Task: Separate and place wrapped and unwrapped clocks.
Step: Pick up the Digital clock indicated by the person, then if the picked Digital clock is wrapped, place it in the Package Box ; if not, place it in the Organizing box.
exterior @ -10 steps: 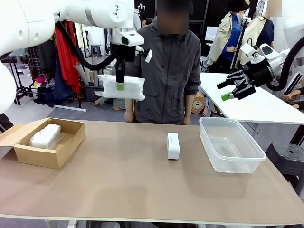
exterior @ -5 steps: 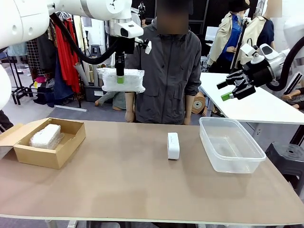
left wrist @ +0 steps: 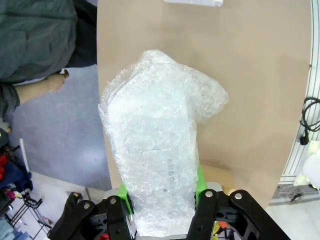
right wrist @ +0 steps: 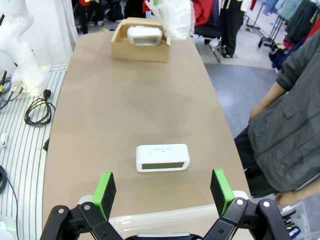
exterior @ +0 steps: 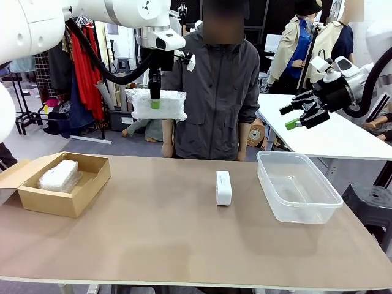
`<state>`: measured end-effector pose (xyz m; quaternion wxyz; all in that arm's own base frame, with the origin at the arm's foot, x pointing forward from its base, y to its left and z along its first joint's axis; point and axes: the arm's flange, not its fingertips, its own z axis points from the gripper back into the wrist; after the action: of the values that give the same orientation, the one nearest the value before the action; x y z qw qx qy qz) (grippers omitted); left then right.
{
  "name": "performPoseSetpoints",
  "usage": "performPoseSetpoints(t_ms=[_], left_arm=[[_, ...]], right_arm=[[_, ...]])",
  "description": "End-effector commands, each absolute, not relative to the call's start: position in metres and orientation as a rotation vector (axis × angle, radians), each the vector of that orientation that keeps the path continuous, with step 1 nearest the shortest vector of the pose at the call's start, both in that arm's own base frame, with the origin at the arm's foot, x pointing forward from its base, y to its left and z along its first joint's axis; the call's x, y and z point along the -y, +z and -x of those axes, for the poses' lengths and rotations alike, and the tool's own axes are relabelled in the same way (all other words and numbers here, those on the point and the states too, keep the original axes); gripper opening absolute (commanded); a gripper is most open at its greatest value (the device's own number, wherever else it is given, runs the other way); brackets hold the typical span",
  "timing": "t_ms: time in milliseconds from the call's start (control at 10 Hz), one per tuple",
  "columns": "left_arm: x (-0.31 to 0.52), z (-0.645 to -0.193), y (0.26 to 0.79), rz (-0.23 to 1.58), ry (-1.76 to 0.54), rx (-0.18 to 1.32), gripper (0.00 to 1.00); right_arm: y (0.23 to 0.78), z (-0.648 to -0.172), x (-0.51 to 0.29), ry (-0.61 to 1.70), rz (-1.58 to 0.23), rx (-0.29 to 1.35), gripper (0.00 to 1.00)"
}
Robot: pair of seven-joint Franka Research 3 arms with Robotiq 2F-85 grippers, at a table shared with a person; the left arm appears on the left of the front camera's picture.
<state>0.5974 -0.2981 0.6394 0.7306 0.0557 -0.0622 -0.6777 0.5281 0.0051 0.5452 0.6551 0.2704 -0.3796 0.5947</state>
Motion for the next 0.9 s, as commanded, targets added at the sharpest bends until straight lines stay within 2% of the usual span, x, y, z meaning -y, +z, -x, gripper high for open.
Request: performPoseSetpoints(t_ms=[0,800], left_arm=[[0.2964,-0.5959,0.6441,-0.122,-1.486,0.141,0.00],[0.2964,-0.5959,0.6441,-0.122,-1.486,0.141,0.00]], right_arm=[[0.5468,-0.5266,-0.0058,1.350,-0.614,0.864,1.00],[0.5468,-0.5266,-0.0058,1.350,-0.614,0.864,1.00]])
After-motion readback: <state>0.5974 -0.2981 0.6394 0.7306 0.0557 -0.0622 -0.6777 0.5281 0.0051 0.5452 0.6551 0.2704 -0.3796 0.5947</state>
